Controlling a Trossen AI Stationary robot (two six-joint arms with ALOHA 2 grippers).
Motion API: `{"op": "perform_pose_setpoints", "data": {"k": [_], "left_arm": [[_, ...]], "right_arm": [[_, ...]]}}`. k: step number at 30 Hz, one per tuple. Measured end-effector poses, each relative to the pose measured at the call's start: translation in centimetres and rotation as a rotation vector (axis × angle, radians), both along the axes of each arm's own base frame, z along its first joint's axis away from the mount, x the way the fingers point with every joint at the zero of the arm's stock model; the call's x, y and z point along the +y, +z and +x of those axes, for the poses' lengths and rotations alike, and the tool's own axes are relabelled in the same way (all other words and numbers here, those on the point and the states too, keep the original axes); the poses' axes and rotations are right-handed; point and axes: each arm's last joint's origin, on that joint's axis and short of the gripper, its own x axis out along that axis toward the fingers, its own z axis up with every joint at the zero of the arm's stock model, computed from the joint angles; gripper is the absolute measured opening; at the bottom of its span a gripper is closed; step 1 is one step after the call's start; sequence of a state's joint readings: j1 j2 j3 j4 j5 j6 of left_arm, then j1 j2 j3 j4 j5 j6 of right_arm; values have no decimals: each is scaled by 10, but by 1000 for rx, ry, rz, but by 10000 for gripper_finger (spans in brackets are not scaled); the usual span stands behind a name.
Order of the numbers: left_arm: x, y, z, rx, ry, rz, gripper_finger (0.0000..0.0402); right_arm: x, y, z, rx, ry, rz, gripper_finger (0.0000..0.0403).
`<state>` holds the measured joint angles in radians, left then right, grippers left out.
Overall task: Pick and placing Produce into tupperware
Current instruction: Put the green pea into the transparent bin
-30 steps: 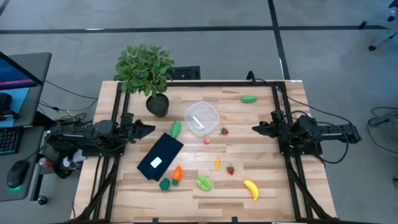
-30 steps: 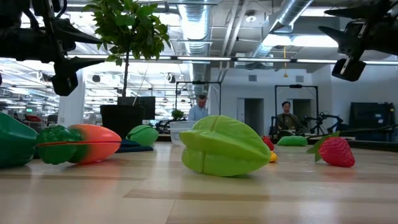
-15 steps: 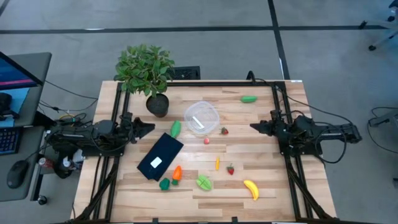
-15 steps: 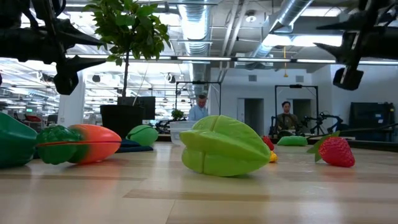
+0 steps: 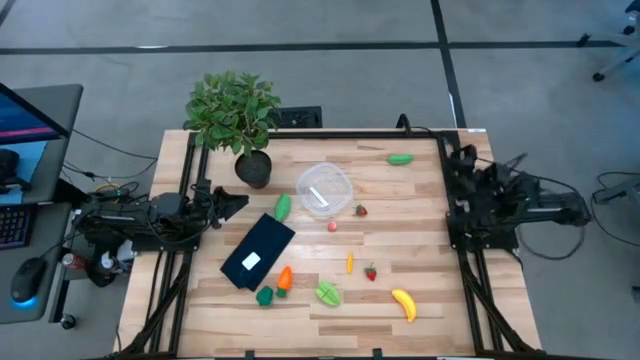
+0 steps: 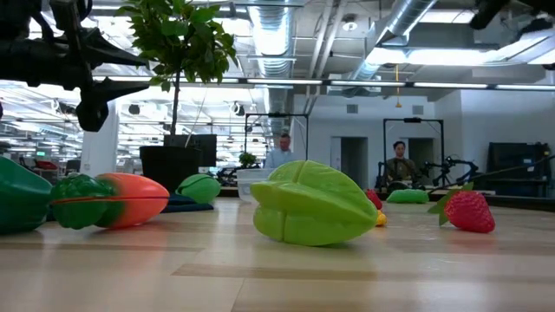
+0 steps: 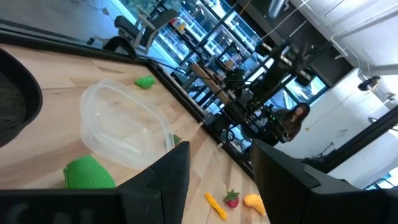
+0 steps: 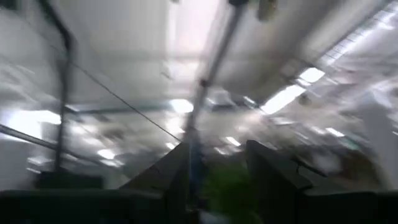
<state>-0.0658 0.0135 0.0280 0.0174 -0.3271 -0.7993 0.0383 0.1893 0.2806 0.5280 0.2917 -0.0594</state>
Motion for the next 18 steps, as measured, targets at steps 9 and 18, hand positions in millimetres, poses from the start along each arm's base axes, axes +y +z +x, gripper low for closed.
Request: {"op": "perform_pose_setpoints", "data": {"k": [9, 18], "left_arm": [[0, 0, 0, -4, 0, -14, 160], [1, 0, 0, -8, 45, -16, 160]], "right_arm": [[-15, 55, -50, 798, -505, 191, 116], [-11, 46, -78, 1416, -354, 177, 113]]}}
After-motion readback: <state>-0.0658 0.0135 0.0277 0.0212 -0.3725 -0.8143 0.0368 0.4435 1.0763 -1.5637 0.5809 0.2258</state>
